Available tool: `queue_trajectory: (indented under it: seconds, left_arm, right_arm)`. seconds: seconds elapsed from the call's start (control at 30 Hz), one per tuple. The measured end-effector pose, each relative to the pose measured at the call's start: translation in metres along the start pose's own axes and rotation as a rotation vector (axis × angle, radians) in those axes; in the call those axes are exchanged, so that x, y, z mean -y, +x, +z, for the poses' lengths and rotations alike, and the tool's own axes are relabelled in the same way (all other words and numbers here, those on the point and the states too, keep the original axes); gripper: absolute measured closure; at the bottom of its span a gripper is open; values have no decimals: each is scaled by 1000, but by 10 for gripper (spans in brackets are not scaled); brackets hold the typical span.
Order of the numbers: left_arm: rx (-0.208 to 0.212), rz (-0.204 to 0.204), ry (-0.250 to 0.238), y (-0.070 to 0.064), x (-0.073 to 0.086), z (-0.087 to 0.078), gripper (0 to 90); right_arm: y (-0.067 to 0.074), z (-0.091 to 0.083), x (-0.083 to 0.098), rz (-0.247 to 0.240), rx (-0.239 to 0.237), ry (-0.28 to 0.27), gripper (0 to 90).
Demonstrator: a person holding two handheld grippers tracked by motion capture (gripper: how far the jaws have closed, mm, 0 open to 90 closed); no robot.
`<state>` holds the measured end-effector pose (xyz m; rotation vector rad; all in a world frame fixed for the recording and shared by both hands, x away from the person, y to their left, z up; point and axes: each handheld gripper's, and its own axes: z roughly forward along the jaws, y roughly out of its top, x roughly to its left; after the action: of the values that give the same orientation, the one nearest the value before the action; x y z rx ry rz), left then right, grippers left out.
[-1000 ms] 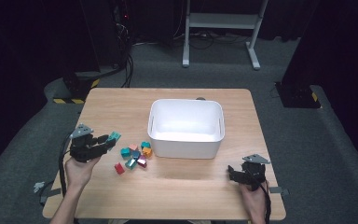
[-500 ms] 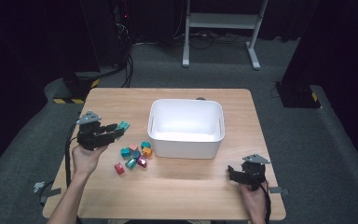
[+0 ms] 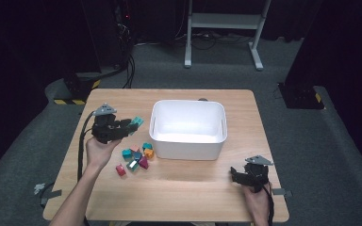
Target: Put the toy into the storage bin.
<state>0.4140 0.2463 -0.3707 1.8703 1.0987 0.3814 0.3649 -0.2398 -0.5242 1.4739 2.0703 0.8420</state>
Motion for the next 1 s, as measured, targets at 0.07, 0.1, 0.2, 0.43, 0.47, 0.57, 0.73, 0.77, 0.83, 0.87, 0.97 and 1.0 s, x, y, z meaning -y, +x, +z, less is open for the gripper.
queue_trajectory:
  seconds: [0.07,0.1,0.2,0.43,0.47,0.57,0.73,0.77,0.83,0.87,0.97,1.0]
  left_arm:
    - [16,-4,-3,-1,-4,3,590]
    - [29,-1,-2,-3,-8,6,589]
    - [35,9,3,-6,-12,10,589]
    - [47,26,17,-15,-22,24,589]
    - [52,27,15,-17,-23,26,589]
    - [65,39,14,-22,-28,33,589]
    - [72,42,28,-26,-32,41,589]
    - [69,53,34,-28,-33,44,589]
    - [70,52,32,-29,-35,47,589]
    - [74,53,29,-29,-36,48,589]
    - [80,60,27,-33,-38,53,589]
    - [80,66,32,-34,-38,54,589]
  right_arm:
    - [0,0,0,1,0,0,134]
    - [0,0,0,0,0,0,134]
    - [0,0,0,0,0,0,134]
    - [0,0,0,0,0,0,133]
    - [0,0,0,0,0,0,134]
    - [0,0,0,0,0,0,134]
    - [0,0,0,0,0,0,134]
    - [0,0,0,0,0,0,133]
    - [0,0,0,-1,0,0,134]
    - [0,0,0,0,0,0,134]
    - [0,0,0,-1,0,0,134]
    - [0,0,0,0,0,0,133]
